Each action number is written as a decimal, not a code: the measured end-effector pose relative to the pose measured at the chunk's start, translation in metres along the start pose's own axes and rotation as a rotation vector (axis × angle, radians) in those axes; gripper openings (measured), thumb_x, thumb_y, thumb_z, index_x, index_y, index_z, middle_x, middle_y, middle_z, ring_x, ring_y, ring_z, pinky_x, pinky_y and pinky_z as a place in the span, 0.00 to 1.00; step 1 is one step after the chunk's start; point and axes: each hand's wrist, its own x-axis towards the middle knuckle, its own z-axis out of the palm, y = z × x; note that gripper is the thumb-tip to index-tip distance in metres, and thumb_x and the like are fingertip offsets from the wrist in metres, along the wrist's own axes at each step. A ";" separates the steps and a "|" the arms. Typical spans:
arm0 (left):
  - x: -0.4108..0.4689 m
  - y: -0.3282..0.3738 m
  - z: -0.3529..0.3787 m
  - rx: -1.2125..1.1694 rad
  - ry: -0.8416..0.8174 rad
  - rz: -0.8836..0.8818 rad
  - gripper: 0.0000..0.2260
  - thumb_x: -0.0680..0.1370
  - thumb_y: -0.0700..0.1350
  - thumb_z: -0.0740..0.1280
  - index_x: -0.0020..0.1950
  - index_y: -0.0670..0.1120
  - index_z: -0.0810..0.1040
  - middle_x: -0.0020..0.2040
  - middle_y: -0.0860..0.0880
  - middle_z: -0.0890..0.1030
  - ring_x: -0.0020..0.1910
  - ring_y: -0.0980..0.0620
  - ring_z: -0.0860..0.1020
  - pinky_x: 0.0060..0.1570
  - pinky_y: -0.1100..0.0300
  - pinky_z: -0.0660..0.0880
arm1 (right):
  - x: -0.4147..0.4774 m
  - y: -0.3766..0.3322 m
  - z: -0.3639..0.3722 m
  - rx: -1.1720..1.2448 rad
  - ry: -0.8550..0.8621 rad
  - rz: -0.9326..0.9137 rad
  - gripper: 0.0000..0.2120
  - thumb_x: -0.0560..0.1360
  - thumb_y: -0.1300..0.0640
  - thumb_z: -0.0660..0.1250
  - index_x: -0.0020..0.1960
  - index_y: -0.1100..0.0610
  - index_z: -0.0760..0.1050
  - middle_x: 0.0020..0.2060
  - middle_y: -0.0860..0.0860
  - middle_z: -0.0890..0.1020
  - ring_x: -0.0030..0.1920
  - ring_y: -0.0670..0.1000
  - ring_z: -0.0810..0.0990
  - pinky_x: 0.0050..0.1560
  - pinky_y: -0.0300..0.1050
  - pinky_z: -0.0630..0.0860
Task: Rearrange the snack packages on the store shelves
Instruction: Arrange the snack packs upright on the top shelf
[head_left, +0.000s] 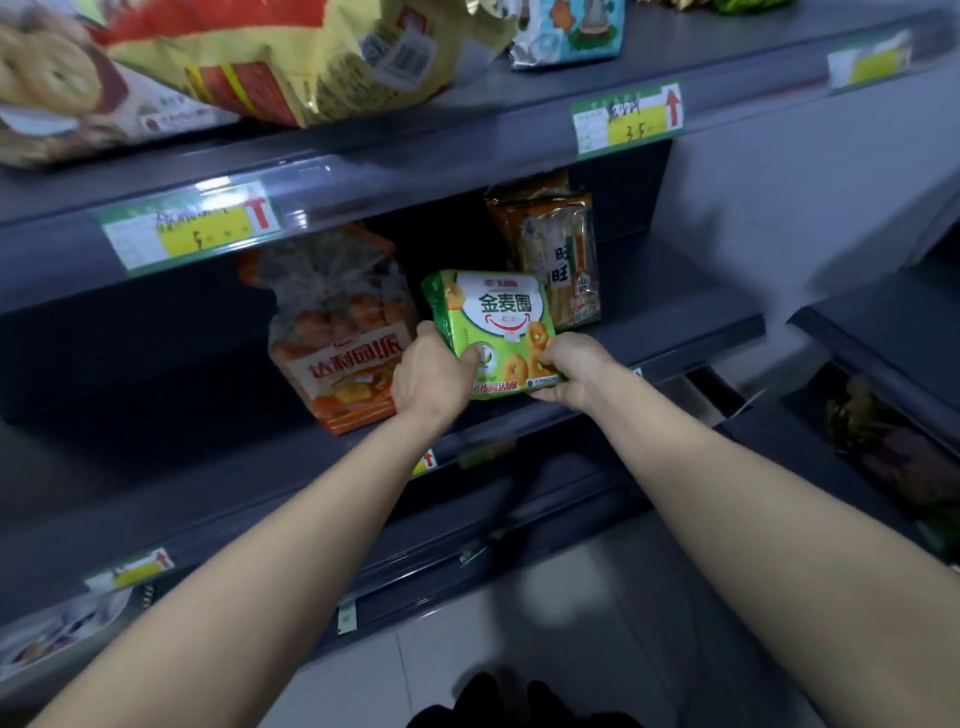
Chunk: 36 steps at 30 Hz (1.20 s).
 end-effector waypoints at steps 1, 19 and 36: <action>-0.004 -0.002 -0.001 -0.020 -0.005 0.000 0.18 0.75 0.54 0.66 0.56 0.41 0.71 0.54 0.42 0.80 0.53 0.39 0.77 0.48 0.50 0.74 | -0.004 0.000 -0.002 -0.056 -0.008 -0.020 0.12 0.78 0.68 0.56 0.43 0.57 0.74 0.41 0.53 0.80 0.38 0.50 0.78 0.47 0.52 0.77; -0.113 -0.060 -0.080 -0.266 0.308 -0.159 0.05 0.73 0.40 0.70 0.43 0.44 0.75 0.41 0.50 0.79 0.42 0.48 0.76 0.41 0.57 0.71 | -0.108 0.026 0.037 -0.572 0.027 -0.531 0.08 0.70 0.65 0.70 0.38 0.53 0.79 0.45 0.55 0.84 0.49 0.56 0.82 0.51 0.51 0.80; -0.144 -0.163 -0.323 -0.279 0.845 -0.021 0.05 0.74 0.40 0.68 0.47 0.45 0.74 0.44 0.49 0.80 0.46 0.46 0.78 0.48 0.53 0.75 | -0.244 -0.010 0.277 -0.440 -0.268 -1.091 0.09 0.73 0.53 0.68 0.40 0.58 0.82 0.38 0.53 0.84 0.43 0.53 0.81 0.48 0.50 0.76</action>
